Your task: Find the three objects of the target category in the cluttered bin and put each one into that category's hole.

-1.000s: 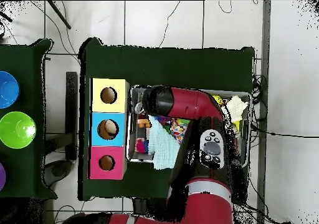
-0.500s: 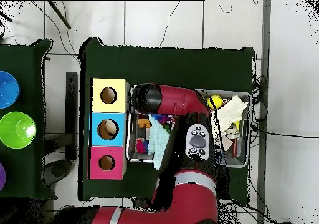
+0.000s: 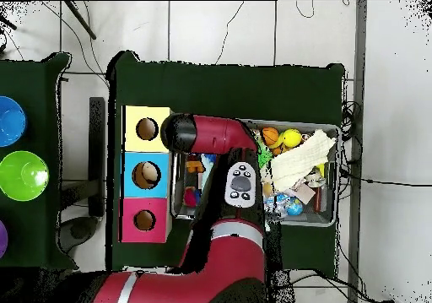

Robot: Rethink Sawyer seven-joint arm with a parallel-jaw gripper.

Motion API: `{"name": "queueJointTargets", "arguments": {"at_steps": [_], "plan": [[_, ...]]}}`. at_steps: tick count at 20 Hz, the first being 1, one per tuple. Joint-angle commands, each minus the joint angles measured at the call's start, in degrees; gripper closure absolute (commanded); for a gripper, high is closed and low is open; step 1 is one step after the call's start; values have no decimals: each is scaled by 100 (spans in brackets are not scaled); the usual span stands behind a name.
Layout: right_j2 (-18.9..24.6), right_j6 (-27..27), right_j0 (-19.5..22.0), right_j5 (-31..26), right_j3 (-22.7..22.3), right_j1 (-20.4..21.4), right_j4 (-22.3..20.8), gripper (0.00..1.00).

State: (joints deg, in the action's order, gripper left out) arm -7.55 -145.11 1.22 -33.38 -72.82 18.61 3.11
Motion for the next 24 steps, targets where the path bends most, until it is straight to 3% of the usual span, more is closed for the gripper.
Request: {"name": "queueJointTargets", "arguments": {"at_steps": [1, 12, 24], "plan": [[70, -1324, -198, 367, 112, -458, 417, 0], [82, -1072, -139, 958, 84, -783, 595, 0], [141, -899, -70, 1313, -104, -801, 619, 0]]}}
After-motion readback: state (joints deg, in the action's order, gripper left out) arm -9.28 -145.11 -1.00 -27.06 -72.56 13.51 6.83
